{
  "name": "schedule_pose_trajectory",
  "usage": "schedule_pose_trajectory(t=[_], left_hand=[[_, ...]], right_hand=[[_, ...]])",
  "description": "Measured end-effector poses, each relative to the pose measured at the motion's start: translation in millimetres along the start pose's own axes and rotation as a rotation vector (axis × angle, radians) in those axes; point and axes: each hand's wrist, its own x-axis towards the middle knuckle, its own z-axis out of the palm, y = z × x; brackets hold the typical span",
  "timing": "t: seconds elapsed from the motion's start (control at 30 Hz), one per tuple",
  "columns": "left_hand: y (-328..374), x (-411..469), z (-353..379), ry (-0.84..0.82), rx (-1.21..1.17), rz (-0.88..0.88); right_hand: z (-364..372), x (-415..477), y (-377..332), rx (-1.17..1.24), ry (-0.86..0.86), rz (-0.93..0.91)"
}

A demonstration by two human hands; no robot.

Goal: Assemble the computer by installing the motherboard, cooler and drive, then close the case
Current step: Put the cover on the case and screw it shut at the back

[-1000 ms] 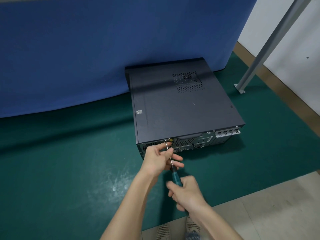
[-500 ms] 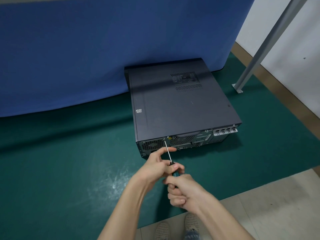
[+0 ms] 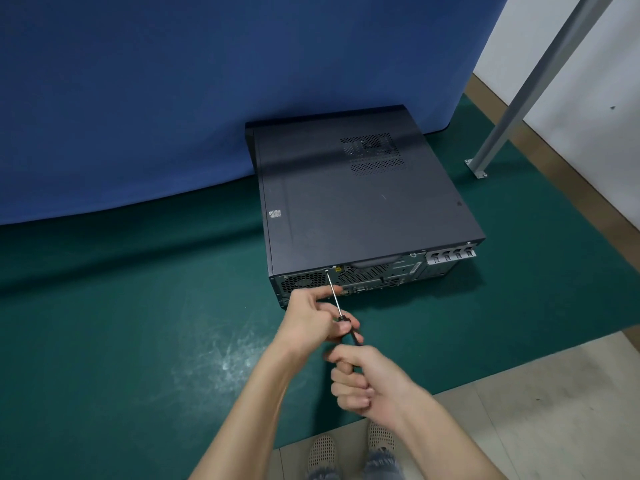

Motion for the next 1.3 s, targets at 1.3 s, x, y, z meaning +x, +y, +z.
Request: schedule_pose_trajectory(t=[1.3], left_hand=[[4.9, 1.5, 9.2, 0.114, 0.086, 0.016]], right_hand=[[-2.2, 4.7, 0.4, -0.492, 0.316, -0.225]])
